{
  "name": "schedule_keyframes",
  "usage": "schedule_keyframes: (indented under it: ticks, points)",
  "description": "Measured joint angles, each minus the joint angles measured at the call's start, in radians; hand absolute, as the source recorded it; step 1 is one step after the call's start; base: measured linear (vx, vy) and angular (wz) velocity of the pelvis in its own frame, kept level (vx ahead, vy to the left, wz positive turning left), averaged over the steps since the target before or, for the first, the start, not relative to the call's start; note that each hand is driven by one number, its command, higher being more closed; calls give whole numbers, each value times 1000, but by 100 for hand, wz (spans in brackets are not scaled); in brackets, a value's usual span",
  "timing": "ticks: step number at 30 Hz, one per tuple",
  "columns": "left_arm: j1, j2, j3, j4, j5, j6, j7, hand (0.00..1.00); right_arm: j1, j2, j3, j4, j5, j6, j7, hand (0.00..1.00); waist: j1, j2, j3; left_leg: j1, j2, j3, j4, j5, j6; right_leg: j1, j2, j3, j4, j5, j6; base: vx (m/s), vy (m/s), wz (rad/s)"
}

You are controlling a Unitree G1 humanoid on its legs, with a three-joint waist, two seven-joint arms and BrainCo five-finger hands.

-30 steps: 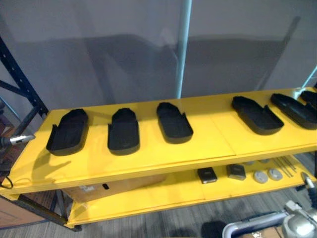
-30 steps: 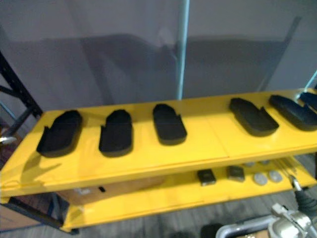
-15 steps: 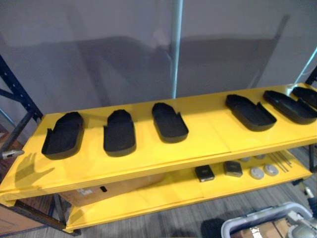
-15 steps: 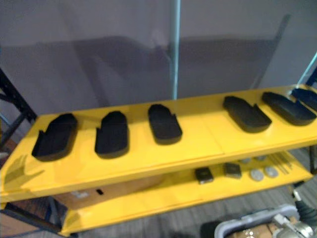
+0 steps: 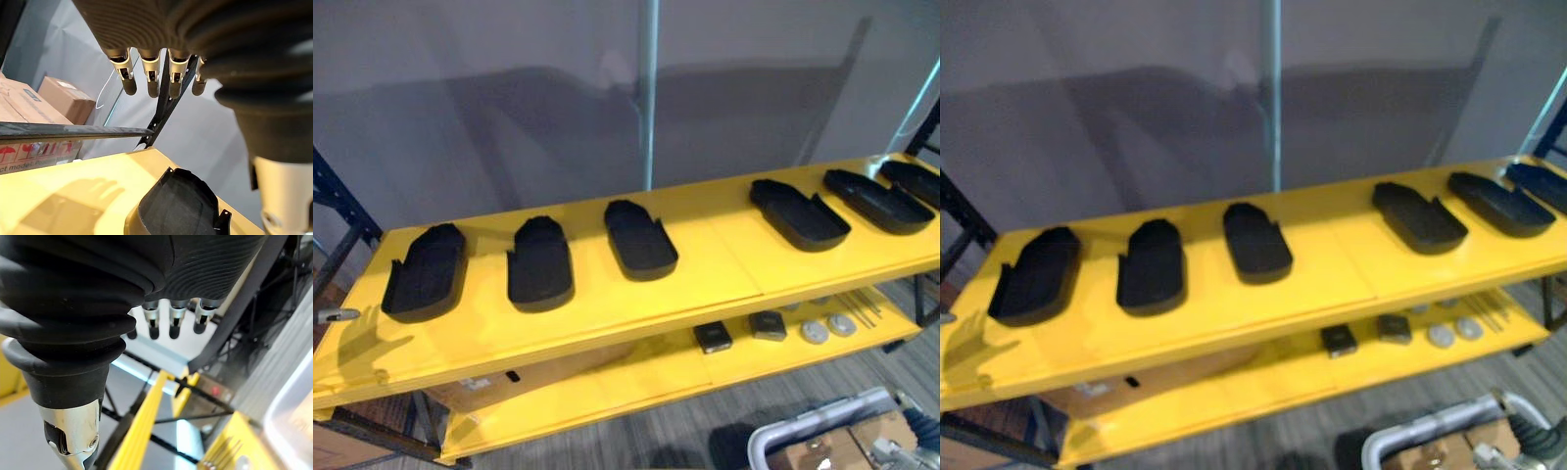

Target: Walk over and take plastic housings, then place them on the shelf

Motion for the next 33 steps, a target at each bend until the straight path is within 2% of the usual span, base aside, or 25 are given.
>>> schedule_keyframes:
  ticks: [4, 8, 16, 22, 26, 33]
  points:
    - [-1, 6, -70, 14, -18, 3, -53, 0, -15, -31, -4, 40, 1, -12, 2, 0, -2, 3, 16, -12, -1, -3, 0, 0, 0, -13, 0, 0, 3, 0, 0, 0, 0, 0]
    - [-1, 6, -76, 20, -38, 9, -83, 0, -43, -32, -5, 57, 1, -17, 6, 0, -9, 1, 32, -13, -3, -6, 2, 2, 2, -15, -1, 2, 4, 1, 1, 0, 0, 0]
    - [-15, 6, -107, 19, -40, 8, -84, 0, -55, -40, -5, 57, 0, -17, 25, 0, -23, 13, 53, -13, -8, -23, 6, 4, 5, -15, -3, 2, 13, 8, 12, 4, -1, 0]
    - [-14, -8, -116, 20, -39, 8, -82, 0, -74, -88, -6, 55, 1, -14, 43, 0, -23, 33, 67, -9, -8, -20, 5, 4, 5, -16, -3, 11, 0, 3, 2, -12, 4, -4]
    - [-14, -47, -151, 19, -38, 15, -84, 0, -81, -98, -5, 44, 1, -6, 43, 0, -20, 54, 80, 4, -8, -19, 1, 2, 3, -10, -3, 27, -5, 4, 1, -7, -1, -11]
    - [-14, -71, -156, 19, -36, 39, -85, 0, -80, -98, -5, 13, 1, 6, 44, 0, -21, 53, 84, 8, -5, -7, 1, -1, -1, -10, -1, 34, -12, 6, 2, 10, 0, -3]
